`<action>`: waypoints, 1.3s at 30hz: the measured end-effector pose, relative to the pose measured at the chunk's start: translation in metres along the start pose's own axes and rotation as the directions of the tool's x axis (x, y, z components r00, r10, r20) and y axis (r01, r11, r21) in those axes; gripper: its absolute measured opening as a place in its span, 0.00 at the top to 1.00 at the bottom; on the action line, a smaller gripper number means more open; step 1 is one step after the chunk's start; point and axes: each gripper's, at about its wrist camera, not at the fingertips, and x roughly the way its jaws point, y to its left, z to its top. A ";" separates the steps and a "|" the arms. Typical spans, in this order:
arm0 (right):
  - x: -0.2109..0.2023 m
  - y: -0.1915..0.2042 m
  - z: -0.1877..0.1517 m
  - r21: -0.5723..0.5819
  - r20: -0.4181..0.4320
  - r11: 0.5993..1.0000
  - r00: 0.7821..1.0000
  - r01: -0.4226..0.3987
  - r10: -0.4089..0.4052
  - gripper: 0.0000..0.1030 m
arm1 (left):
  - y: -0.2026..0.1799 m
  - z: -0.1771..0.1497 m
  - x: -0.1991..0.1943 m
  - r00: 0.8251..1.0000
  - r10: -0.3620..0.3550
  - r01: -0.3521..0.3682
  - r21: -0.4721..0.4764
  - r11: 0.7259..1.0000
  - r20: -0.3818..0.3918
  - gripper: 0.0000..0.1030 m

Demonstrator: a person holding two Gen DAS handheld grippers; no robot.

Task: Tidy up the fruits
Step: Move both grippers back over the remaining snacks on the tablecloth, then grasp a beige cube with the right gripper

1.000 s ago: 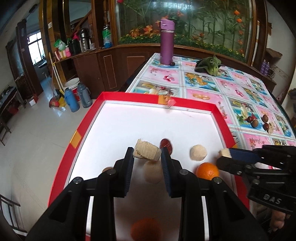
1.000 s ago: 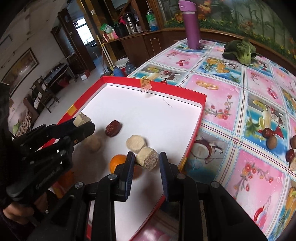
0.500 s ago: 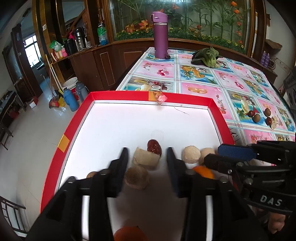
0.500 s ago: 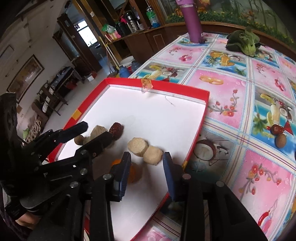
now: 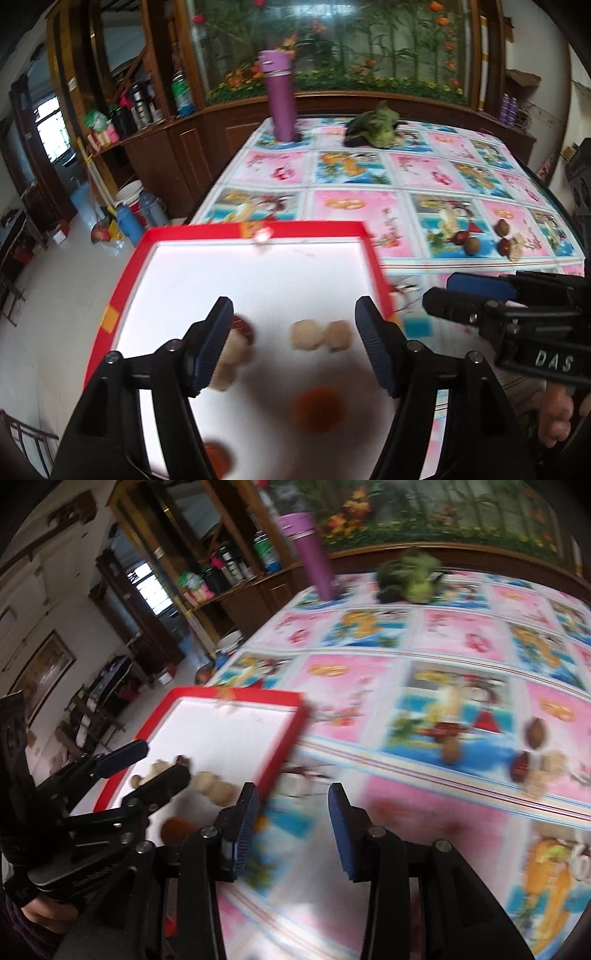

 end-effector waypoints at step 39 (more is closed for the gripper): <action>-0.063 -0.212 0.012 0.356 0.028 0.922 0.985 0.149 -0.170 0.75 | -0.230 0.036 0.066 0.907 -0.346 0.391 0.180 0.903 -0.239 0.32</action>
